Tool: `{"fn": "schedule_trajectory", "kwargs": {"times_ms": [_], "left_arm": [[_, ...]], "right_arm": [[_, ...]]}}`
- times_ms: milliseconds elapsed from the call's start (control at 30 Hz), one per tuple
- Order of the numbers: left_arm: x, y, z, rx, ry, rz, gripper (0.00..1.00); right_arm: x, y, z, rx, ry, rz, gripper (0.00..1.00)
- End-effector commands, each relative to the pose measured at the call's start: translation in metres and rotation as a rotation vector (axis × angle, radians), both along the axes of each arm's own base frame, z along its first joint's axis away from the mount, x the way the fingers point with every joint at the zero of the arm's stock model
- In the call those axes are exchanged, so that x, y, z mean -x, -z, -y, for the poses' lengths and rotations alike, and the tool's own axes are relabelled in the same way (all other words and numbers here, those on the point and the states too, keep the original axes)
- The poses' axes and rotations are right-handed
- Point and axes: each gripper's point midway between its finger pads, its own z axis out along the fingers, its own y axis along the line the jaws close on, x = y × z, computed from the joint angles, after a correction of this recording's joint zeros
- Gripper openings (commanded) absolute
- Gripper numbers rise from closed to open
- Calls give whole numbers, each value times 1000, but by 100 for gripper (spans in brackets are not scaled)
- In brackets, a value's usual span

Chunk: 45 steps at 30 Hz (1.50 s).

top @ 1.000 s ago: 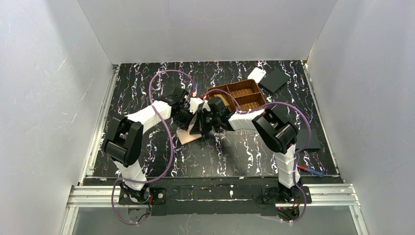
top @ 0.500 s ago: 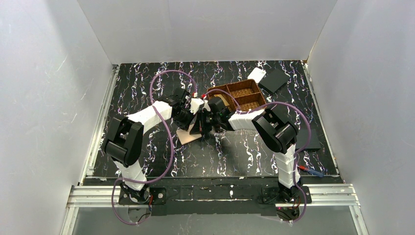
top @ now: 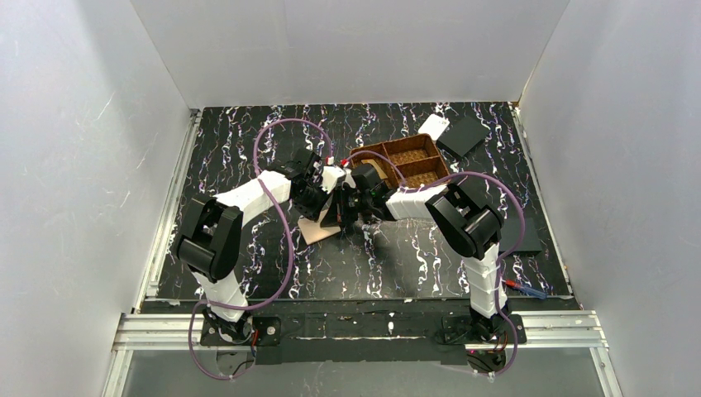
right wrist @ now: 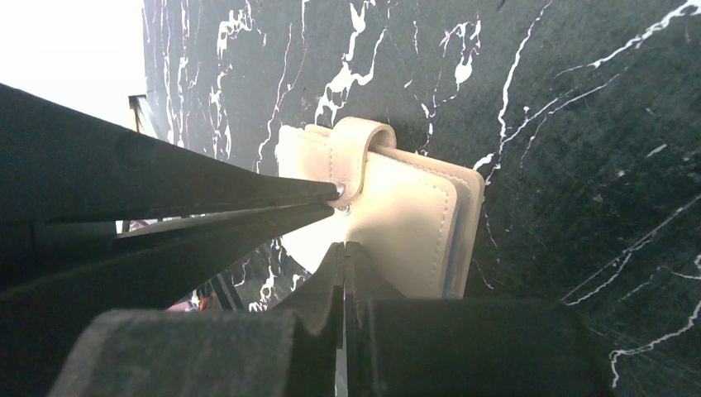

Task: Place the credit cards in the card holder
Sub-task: Close the card holder at the center of the board.

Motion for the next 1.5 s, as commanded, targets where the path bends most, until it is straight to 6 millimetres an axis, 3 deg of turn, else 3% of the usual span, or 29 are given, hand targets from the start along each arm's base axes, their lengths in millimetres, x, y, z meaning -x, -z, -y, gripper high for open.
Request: {"fn": "schedule_trajectory", "kwargs": {"times_ms": [0,733,1467], "left_arm": [[30,2,15,51,47,-114,0],[62,27,6,-8,66,-275,0],[78,22,2,6,81,-259,0]], "right_arm": [[3,48,22,147,33,-41,1],[3,49,24,157,32,-41,1],[2,50,27,152,38,-46,1]]}}
